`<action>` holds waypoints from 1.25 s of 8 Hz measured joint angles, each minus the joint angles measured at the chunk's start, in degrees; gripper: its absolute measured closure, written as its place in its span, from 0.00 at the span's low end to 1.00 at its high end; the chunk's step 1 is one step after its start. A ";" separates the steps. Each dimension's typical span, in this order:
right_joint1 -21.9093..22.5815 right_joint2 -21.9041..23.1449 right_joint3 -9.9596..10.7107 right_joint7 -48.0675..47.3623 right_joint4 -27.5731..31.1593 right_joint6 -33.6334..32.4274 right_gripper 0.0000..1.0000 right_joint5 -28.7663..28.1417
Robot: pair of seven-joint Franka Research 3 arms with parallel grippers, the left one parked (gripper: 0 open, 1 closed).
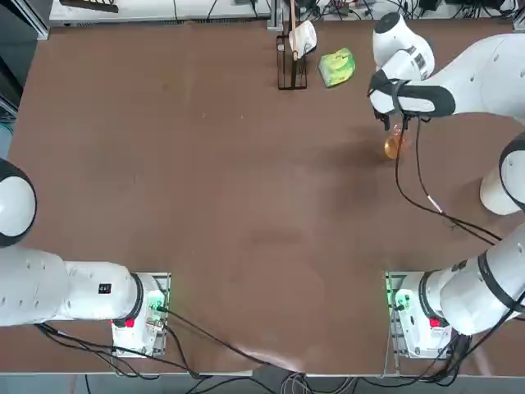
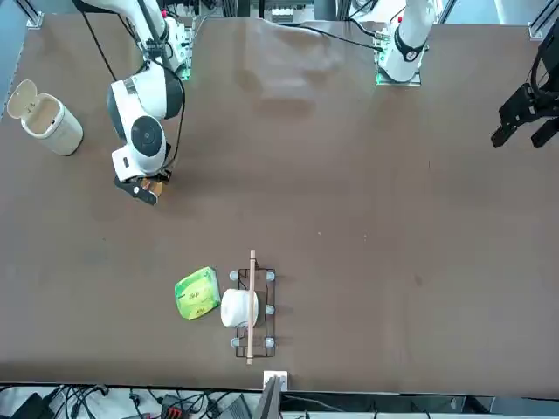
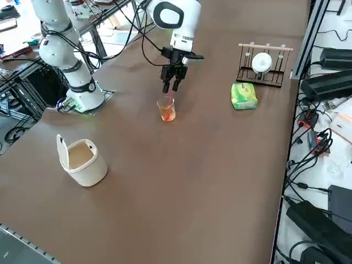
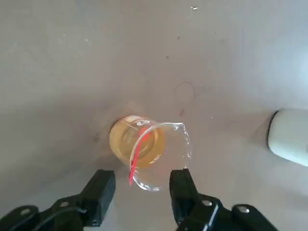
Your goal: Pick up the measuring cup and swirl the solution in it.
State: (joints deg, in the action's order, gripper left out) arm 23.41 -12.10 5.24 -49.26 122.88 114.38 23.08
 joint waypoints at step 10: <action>0.00 -0.82 0.00 -0.01 0.21 0.85 0.48 0.75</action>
State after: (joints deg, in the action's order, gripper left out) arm 23.41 -12.92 5.24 -49.27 123.10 115.24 23.83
